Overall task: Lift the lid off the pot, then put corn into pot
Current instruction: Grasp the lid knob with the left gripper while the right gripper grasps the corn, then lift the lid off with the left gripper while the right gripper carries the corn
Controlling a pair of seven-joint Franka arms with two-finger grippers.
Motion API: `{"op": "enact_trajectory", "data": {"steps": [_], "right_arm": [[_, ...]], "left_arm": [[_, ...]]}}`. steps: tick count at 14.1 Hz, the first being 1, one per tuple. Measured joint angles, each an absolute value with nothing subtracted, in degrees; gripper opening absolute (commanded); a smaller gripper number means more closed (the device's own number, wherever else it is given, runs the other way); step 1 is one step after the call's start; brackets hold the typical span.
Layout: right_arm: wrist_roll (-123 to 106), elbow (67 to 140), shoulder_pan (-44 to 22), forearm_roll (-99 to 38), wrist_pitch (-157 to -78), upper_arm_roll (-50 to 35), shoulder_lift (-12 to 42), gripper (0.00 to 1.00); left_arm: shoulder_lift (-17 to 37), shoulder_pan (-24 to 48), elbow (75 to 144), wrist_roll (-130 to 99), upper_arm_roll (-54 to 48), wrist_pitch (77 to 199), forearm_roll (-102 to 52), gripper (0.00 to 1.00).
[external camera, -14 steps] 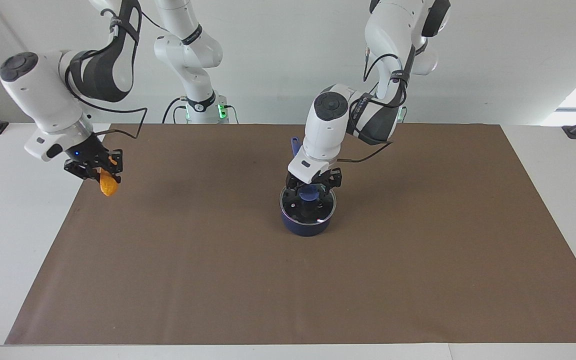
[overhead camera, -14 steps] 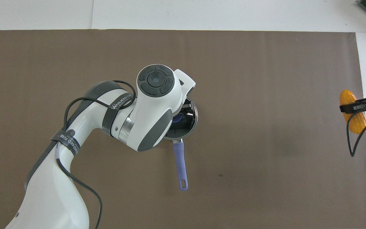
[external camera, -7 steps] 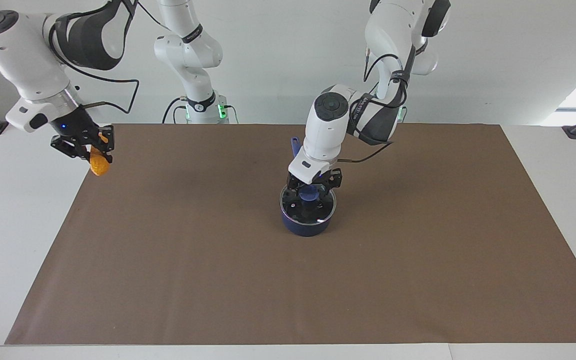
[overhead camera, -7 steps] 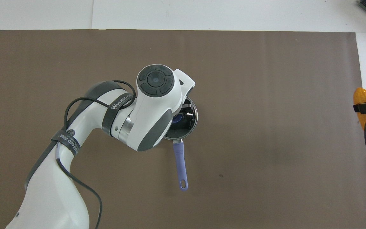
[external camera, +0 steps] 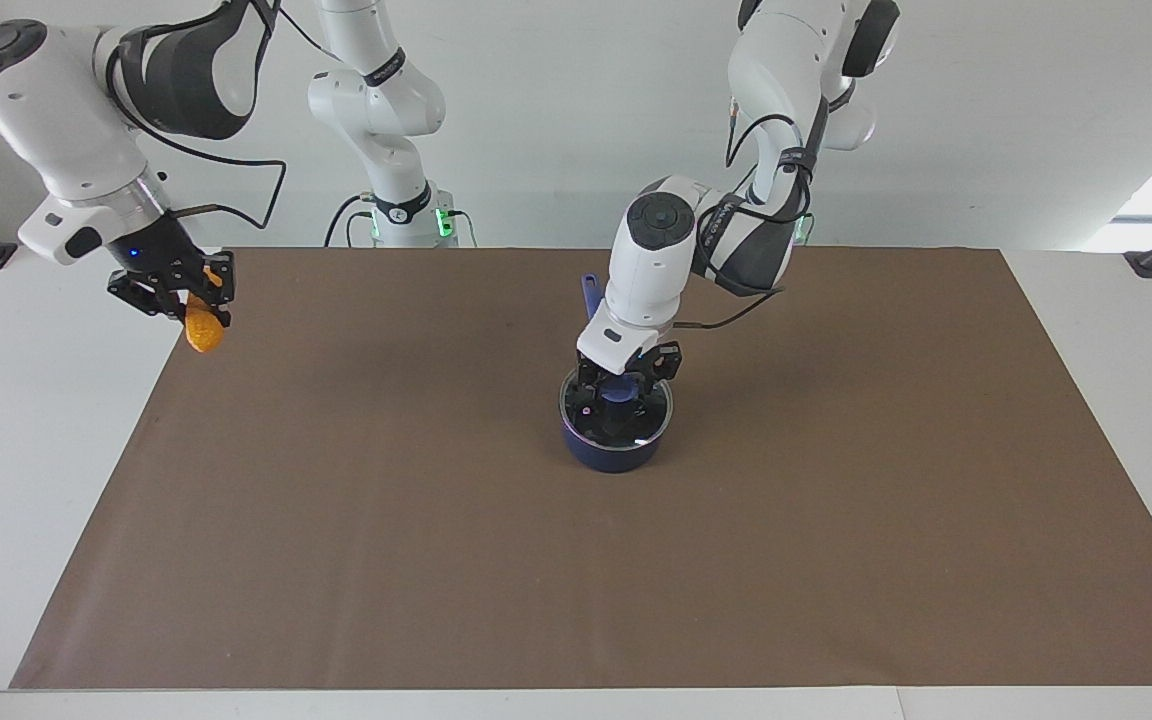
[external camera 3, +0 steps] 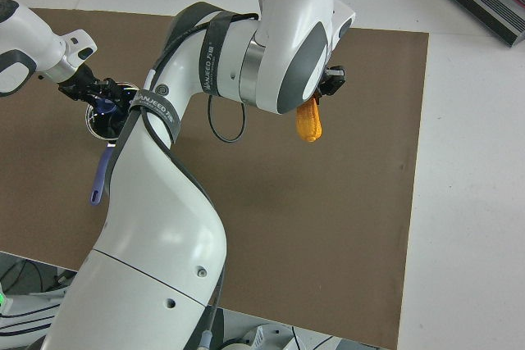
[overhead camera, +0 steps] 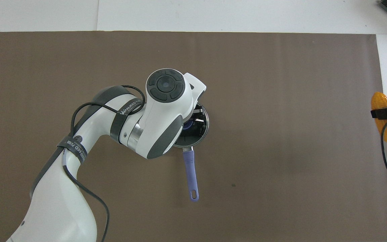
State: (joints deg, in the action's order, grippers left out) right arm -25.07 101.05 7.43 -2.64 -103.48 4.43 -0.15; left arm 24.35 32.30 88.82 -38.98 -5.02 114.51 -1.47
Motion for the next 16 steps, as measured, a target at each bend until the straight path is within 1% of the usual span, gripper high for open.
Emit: {"op": "enact_trajectory", "data": {"steps": [1,2,3,4,6,7,9,10,13,16], "right_arm": [[-25.1,101.1,7.4,-2.6,-103.5,4.4,-0.2,0.0],[-25.1,101.1,7.4,-2.6,-103.5,4.4,-0.2,0.0],[-25.1,101.1,7.4,-2.6,-103.5,4.4,-0.2,0.0],[-25.1,101.1,7.4,-2.6,-103.5,4.4,-0.2,0.0],[-25.1,101.1,7.4,-2.6,-103.5,4.4,-0.2,0.0],[-25.1,101.1,7.4,-2.6,-103.5,4.4,-0.2,0.0],[-25.1,101.1,7.4,-2.6,-103.5,4.4,-0.2,0.0],[-25.1,101.1,7.4,-2.6,-103.5,4.4,-0.2,0.0],[-25.1,101.0,7.4,-2.6,-103.3,4.4,-0.2,0.0],[-24.8,100.7,7.1,-2.6,-102.7,4.1,-0.3,0.0]], "left_arm": [[24.3,32.3,88.8,-39.1,-5.1,114.8,-1.5,0.61],[24.3,32.4,88.7,-39.3,-5.1,114.9,-1.5,0.55],[24.3,32.4,88.7,-39.6,-5.1,114.9,-1.5,0.46],[24.3,32.4,88.7,-40.0,-5.1,114.9,-1.5,0.34],[24.3,32.4,88.7,-41.2,-5.0,114.9,-1.5,0.24],[24.3,32.5,88.7,-41.8,-5.0,114.9,-1.5,0.21],[24.3,32.7,88.3,-42.4,-5.1,114.5,-1.5,0.07],[24.2,32.7,87.9,-42.5,-5.1,113.8,-1.5,0.02],[23.1,32.7,86.5,-42.6,-4.6,111.8,-1.5,0.0],[19.6,31.1,86.0,-41.7,-3.4,109.0,-1.5,0.0]]}}
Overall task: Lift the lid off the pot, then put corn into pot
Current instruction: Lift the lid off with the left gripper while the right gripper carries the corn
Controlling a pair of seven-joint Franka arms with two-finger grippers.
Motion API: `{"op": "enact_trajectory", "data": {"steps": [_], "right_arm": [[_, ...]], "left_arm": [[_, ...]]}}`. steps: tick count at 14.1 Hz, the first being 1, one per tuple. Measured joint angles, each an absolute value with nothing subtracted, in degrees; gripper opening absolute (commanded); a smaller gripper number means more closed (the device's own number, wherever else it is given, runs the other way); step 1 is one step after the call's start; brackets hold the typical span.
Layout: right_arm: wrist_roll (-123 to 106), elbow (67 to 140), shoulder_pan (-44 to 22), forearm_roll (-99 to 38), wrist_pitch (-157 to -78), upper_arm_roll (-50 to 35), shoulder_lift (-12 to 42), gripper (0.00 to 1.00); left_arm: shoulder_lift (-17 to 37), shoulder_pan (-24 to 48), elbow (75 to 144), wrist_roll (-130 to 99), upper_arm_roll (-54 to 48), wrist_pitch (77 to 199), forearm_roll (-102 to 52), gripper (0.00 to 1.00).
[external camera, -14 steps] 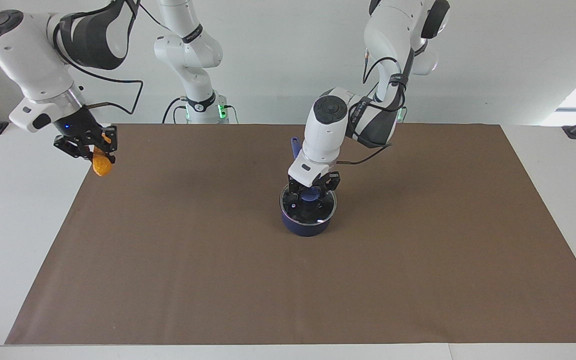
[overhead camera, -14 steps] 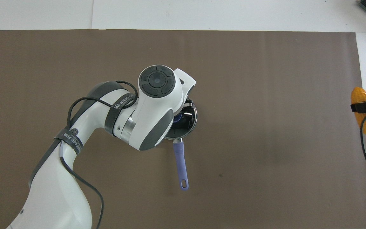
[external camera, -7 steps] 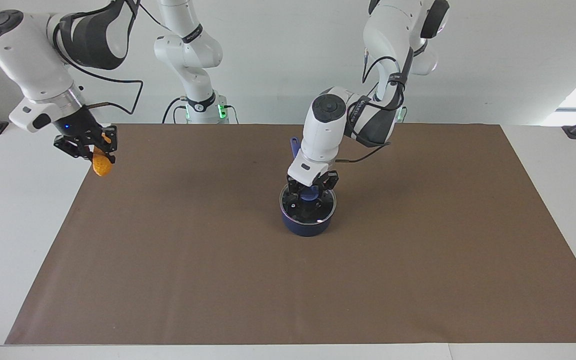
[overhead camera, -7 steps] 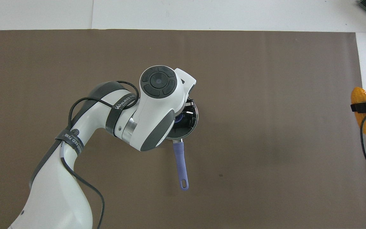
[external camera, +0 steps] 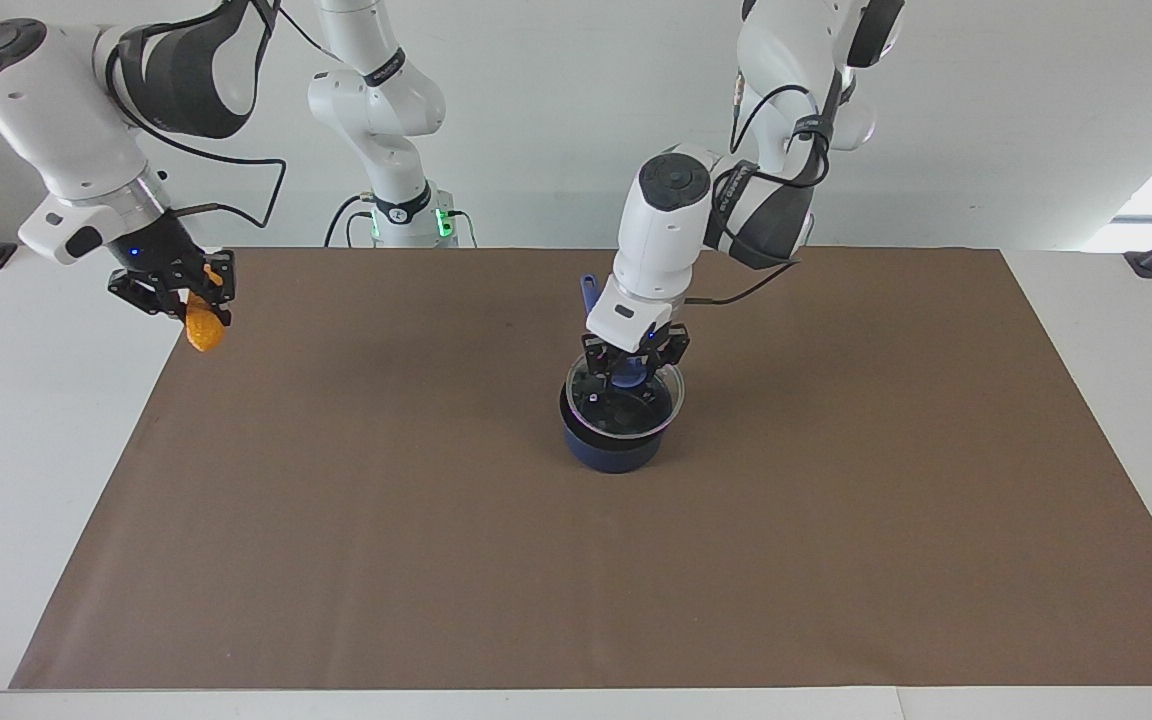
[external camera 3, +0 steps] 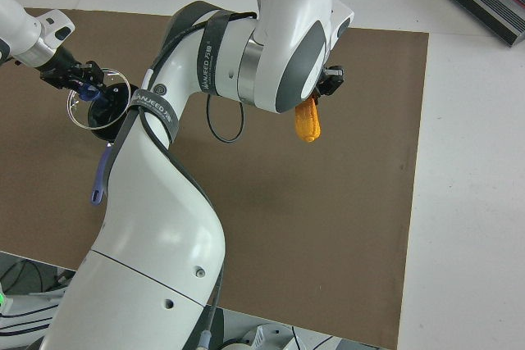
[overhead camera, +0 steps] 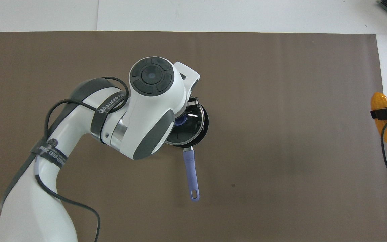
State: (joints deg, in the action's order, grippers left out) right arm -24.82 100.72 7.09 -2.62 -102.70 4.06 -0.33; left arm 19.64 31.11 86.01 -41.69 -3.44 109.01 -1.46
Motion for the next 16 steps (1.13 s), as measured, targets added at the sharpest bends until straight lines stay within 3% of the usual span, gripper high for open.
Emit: {"op": "enact_trajectory", "data": {"steps": [6,11,16], "right_arm": [[-13.7,100.6,-0.5,-1.2,-102.4,2.9,-0.5,0.0],[6.6,100.9,-14.5,-0.4,-102.9,2.5,0.3,0.0],[22.9,101.0,-26.2,-0.7,-109.0,2.2,5.7,0.0]], "left_arm": [[14.5,22.0,86.0,-28.3,-3.0,102.3,-1.5,0.0],[14.1,15.7,86.9,-17.5,-2.9,101.3,-1.5,0.0],[13.9,8.3,88.7,-4.4,-2.8,101.3,-1.5,0.0]]}}
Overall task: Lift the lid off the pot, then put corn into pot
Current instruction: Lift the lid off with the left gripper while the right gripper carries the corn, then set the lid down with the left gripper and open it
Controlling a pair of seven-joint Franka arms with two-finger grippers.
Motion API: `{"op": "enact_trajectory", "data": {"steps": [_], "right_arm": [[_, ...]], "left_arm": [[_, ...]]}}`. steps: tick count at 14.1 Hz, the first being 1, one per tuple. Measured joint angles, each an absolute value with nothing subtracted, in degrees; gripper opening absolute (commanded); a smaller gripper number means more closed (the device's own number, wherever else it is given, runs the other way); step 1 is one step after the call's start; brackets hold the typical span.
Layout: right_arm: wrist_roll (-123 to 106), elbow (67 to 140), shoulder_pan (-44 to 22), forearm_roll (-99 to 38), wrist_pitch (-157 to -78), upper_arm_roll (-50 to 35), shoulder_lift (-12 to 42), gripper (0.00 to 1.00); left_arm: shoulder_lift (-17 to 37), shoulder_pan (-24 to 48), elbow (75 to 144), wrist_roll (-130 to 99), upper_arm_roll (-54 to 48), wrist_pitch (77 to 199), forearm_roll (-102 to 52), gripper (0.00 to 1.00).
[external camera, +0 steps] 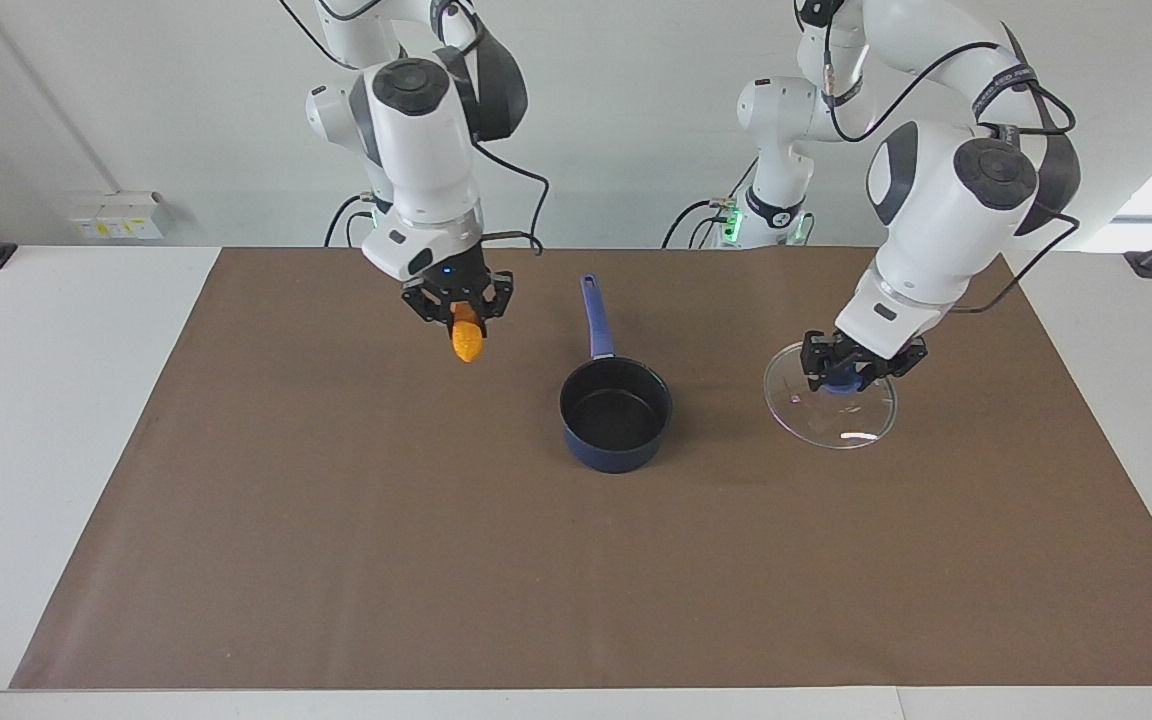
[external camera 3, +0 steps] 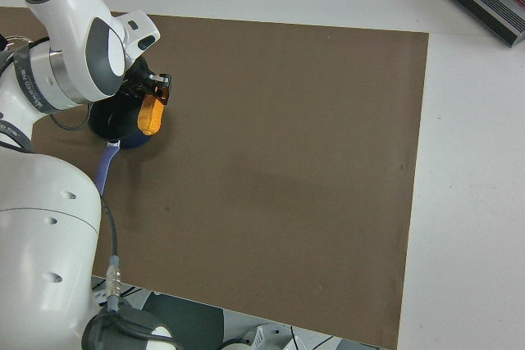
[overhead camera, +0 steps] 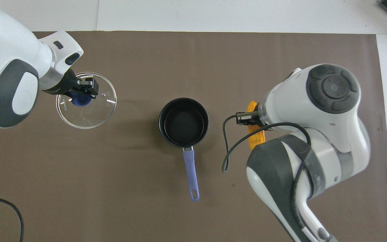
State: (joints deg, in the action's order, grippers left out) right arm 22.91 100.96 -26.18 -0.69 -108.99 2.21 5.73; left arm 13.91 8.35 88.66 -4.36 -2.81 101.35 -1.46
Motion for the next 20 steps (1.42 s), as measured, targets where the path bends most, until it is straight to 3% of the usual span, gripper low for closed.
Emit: {"op": "enact_trajectory", "data": {"steps": [3,9,15,20], "right_arm": [[30.6,100.9,-31.4,-1.0,-113.7,2.1,8.9,0.0],[31.3,96.3,-33.1,-1.4,-116.9,1.7,15.8,0.0],[34.1,88.3,-36.1,-2.7,-121.8,0.1,27.3,0.0],[34.3,87.4,-36.0,-2.7,-124.3,0.4,30.3,0.0]], "left_arm": [[13.0,3.3,91.2,3.9,-2.8,101.9,-1.5,0.0],[11.4,-5.4,99.6,13.0,-2.8,109.7,-1.5,0.0],[11.1,-9.2,109.8,14.5,-2.8,118.7,-3.9,0.0],[9.7,-10.1,119.3,14.5,-2.9,127.2,-6.7,0.0]]}}
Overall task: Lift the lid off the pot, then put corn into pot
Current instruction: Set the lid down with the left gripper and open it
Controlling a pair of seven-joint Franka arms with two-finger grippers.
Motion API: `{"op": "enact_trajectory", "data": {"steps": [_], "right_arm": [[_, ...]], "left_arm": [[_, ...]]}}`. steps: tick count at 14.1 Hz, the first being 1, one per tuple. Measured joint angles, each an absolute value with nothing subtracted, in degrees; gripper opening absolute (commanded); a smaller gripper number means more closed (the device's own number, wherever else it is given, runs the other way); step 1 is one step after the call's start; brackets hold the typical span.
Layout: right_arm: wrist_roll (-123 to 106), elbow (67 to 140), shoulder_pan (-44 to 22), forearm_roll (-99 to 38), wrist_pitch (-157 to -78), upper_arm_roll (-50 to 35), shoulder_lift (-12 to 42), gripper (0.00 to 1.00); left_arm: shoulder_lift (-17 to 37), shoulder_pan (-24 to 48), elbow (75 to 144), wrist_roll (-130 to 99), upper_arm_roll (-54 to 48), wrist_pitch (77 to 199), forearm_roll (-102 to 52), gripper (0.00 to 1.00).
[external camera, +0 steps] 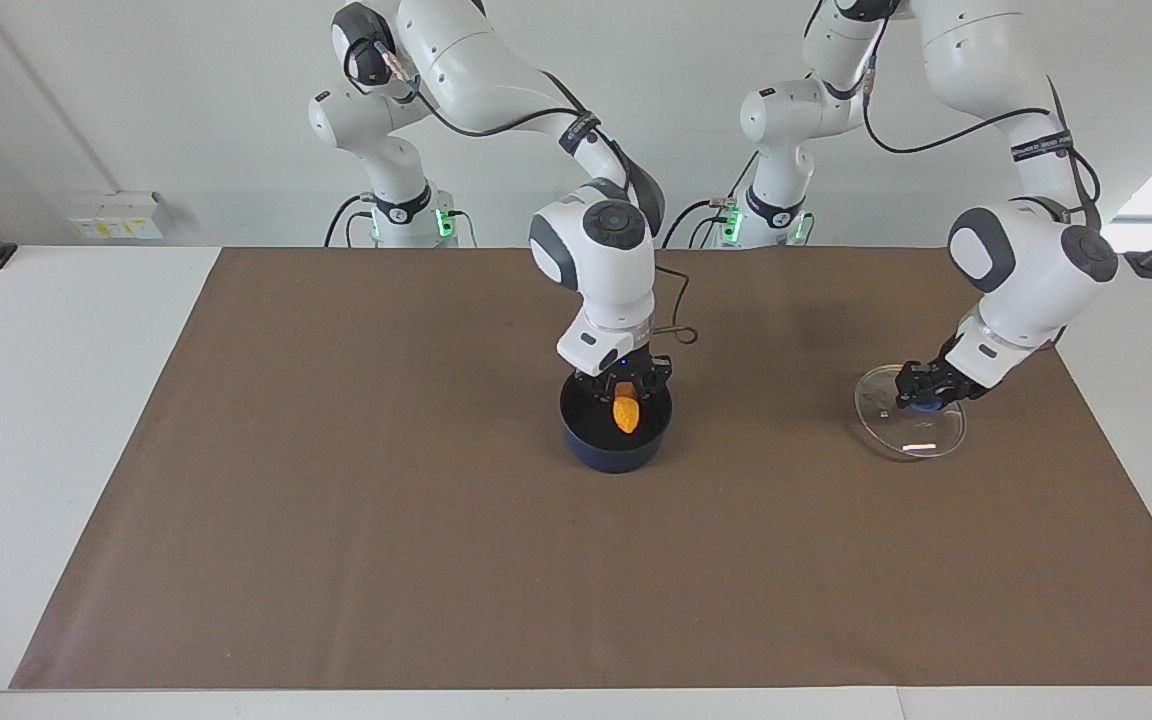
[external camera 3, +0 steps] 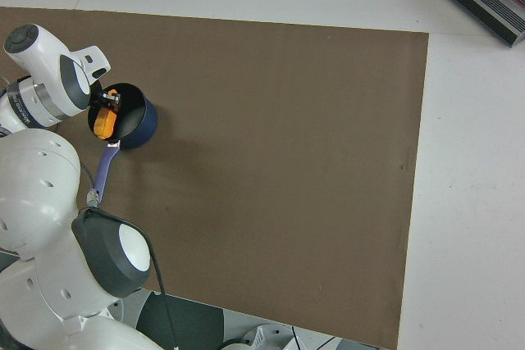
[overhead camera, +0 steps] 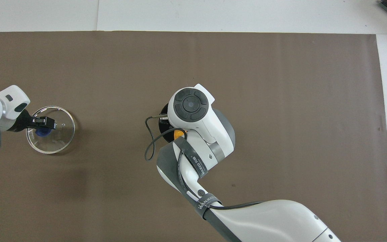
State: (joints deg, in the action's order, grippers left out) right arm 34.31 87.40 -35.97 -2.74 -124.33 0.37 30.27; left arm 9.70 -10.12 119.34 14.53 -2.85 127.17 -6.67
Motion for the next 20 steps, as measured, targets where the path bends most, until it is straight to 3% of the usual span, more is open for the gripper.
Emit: {"op": "enact_trajectory", "data": {"steps": [4,5,6,7,11,13,15,16,17,18,20], "right_arm": [[34.3,87.4,-35.5,-2.9,-125.9,0.4,30.6,0.0],[34.3,87.4,-35.5,-2.9,-126.1,0.4,30.6,0.0],[34.3,87.4,-35.6,-2.9,-126.1,0.4,30.7,0.0],[34.3,87.4,-35.6,-2.9,-126.3,0.4,30.9,0.0],[34.2,87.8,-35.8,-2.9,-127.1,0.2,32.3,0.0],[33.7,88.5,-35.8,-2.9,-127.2,0.2,32.5,0.11],[33.6,88.6,-35.8,-2.9,-127.2,0.3,32.5,0.29],[33.6,88.7,-35.8,-2.9,-127.2,0.3,32.5,0.45],[33.6,88.7,-35.8,-2.9,-127.2,0.3,32.5,0.71],[33.6,88.8,-35.8,-2.9,-127.2,0.3,32.5,0.89],[33.6,89.2,-35.8,-2.9,-127.2,0.2,32.5,1.0]], "left_arm": [[9.5,-10.5,120.7,14.5,-2.8,128.8,-8.3,0.0],[9.5,-10.7,120.8,14.5,-2.8,128.8,-8.4,0.09],[9.5,-11.0,120.9,14.5,-2.8,128.8,-8.4,0.59],[9.5,-11.3,121.0,14.5,-2.8,128.8,-8.4,1.0],[9.5,-11.7,120.6,14.6,-2.9,128.9,-8.4,1.0],[9.7,-11.7,118.8,14.6,-3.1,128.9,-8.4,1.0],[9.7,-11.6,116.9,14.6,-3.4,128.8,-8.4,1.0],[9.7,-11.5,116.1,14.6,-3.6,128.7,-8.4,1.0],[9.6,-11.4,115.4,14.6,-3.8,128.6,-8.2,1.0],[9.5,-11.1,114.6,14.6,-4.0,128.4,-7.7,1.0],[9.3,-10.1,112.2,13.4,-4.1,126.4,-5.5,1.0]]}}
